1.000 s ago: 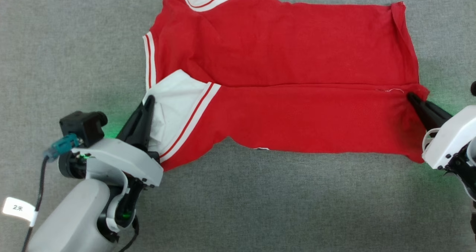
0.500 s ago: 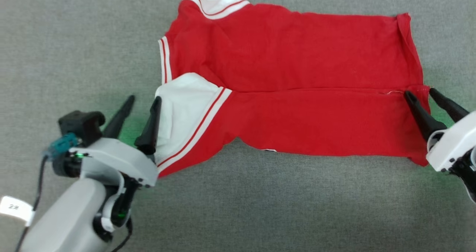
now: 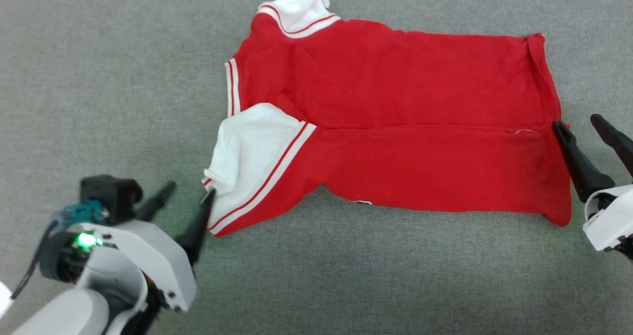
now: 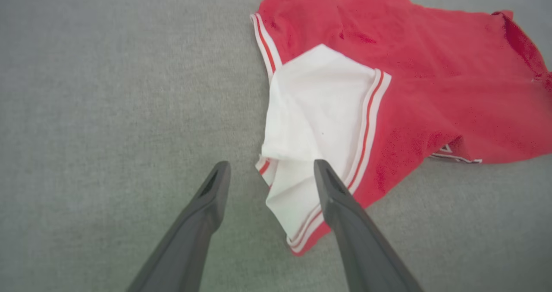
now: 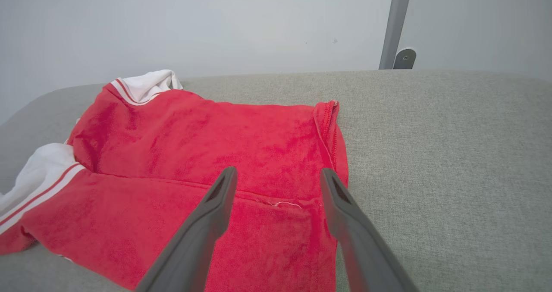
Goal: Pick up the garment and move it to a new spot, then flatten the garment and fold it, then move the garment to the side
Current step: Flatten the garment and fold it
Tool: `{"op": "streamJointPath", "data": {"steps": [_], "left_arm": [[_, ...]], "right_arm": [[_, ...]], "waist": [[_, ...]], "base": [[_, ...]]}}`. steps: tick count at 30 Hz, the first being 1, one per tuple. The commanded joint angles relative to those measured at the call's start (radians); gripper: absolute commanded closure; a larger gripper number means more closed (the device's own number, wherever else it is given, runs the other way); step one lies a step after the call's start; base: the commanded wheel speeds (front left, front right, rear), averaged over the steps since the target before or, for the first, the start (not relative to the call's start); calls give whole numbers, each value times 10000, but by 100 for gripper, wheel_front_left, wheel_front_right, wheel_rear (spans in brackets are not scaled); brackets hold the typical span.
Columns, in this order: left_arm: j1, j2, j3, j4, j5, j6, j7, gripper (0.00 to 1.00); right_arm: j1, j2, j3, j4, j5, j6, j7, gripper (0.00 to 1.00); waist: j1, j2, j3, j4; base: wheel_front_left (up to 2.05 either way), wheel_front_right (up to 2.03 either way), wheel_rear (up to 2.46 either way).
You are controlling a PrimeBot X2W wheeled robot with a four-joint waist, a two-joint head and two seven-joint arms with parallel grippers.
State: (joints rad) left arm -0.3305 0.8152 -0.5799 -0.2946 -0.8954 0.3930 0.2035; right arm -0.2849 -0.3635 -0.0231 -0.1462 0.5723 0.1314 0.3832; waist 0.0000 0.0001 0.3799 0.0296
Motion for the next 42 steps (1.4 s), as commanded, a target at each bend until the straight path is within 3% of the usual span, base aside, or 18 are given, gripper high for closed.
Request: {"op": "streamJointPath", "data": {"steps": [1, 6, 19, 20, 21, 22, 26, 34, 42], "left_arm": [[135, 46, -87, -223, -208, 106, 335, 0], [162, -41, -151, -206, -817, -164, 883, 0], [-143, -592, -47, 1159, -1443, -932, 671, 0], [-151, -589, -89, 1209, -1437, -974, 713, 12], [-144, -615, -126, 1243, -1430, -988, 722, 67], [-117, -683, -100, 1271, -1484, -999, 646, 100], [-22, -748, -155, 1325, -1494, -1013, 596, 100], [-142, -964, -300, 1343, -1336, -1174, 428, 100], [-558, -1271, -441, 1600, -1235, -1360, 397, 100]], "right_arm": [[121, 39, 5, -118, -90, -15, 58, 0], [50, 97, 101, -247, -205, -15, 280, 0], [86, 131, 65, -536, -292, -15, 490, 0], [118, 126, 48, -589, -325, -15, 536, 0], [154, 115, 37, -652, -358, -15, 590, 0], [174, 91, 25, -724, -379, -15, 674, 0], [461, -190, 113, -1021, -340, -15, 1426, 0], [658, -1334, 291, -1651, -48, -15, 4276, 0], [5, -1310, 640, -740, -405, -15, 5794, 0]], "waist": [[0, -1, 129, -54], [0, -1, 383, -193], [0, -1, 776, -535], [0, -1, 767, -555], [0, -1, 746, -569], [0, -1, 724, -578], [0, -1, 602, -574], [0, -1, 583, -445], [0, -1, 825, -231]], "base": [[0, 0, 0], [0, 0, 0], [0, 0, 0], [0, 0, 0], [0, 0, 0], [0, 0, 0], [0, 0, 0], [0, 0, 0], [0, 0, 0]]}}
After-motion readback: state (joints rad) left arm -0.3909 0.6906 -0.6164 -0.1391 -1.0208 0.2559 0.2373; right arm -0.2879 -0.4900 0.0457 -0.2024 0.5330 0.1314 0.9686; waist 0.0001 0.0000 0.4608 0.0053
